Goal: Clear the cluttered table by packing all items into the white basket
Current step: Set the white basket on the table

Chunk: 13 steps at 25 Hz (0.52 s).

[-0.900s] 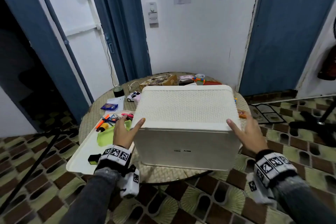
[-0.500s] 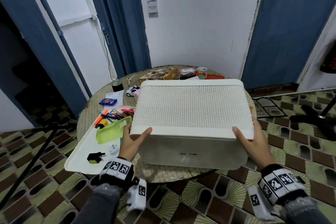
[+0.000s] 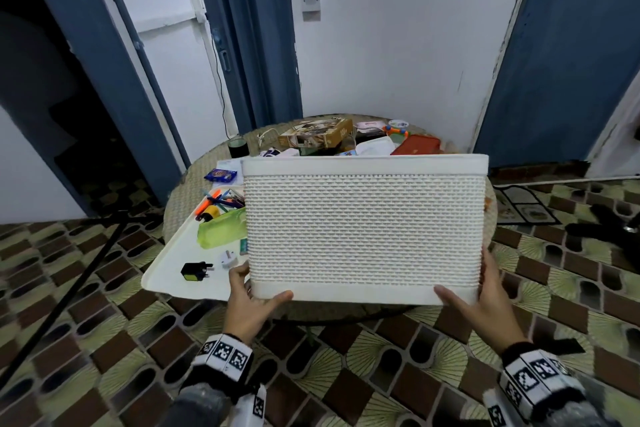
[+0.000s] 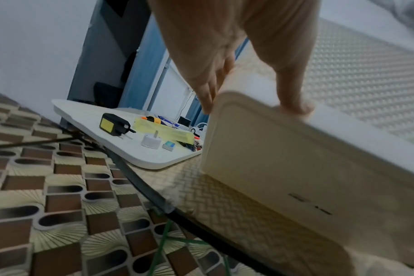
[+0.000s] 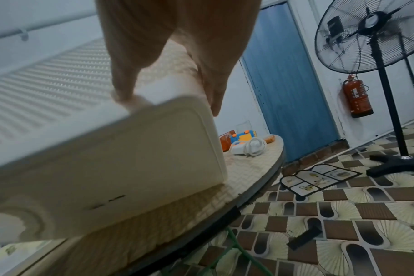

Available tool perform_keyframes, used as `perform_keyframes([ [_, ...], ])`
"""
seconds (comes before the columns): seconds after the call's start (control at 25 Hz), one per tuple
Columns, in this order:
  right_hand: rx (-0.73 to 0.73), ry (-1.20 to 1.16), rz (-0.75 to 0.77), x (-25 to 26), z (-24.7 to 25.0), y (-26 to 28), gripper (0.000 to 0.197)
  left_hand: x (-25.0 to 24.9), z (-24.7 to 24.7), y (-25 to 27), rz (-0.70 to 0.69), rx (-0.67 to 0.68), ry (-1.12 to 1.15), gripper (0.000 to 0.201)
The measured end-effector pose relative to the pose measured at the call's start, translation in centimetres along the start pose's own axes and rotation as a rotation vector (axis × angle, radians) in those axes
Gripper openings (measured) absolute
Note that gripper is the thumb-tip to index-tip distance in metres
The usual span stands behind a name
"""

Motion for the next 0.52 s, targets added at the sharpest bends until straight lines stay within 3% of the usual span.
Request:
perform_keyframes([
  [0.16,0.032,0.065,-0.073,-1.5,-0.8,-0.4,0.108,0.4,0.9,-0.6,0.082,0.007,0.026,0.099],
  [0.36,0.004,-0.003,-0.13,-1.9,-1.7,0.2,0.104,0.9,1.3,-0.5,0.155,-0.139,0.095,0.102],
  [0.44,-0.015,0.032,-0.167,-2.6,-1.9,0.4,0.101,1.5,0.9,0.3,0.178,-0.124,0.084,0.108],
  [0.52,-0.022,0.072,-0.169,-2.9,-1.9,0.5,0.098,1.5,0.7,0.8,0.169,-0.077,0.085,0.099],
])
Point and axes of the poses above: each hand's wrist, its own y-axis away from the middle knuckle, its own z-axis out of the back of the hand, x = y × z, the point moved 1 cm from there along -y, towards the middle knuckle
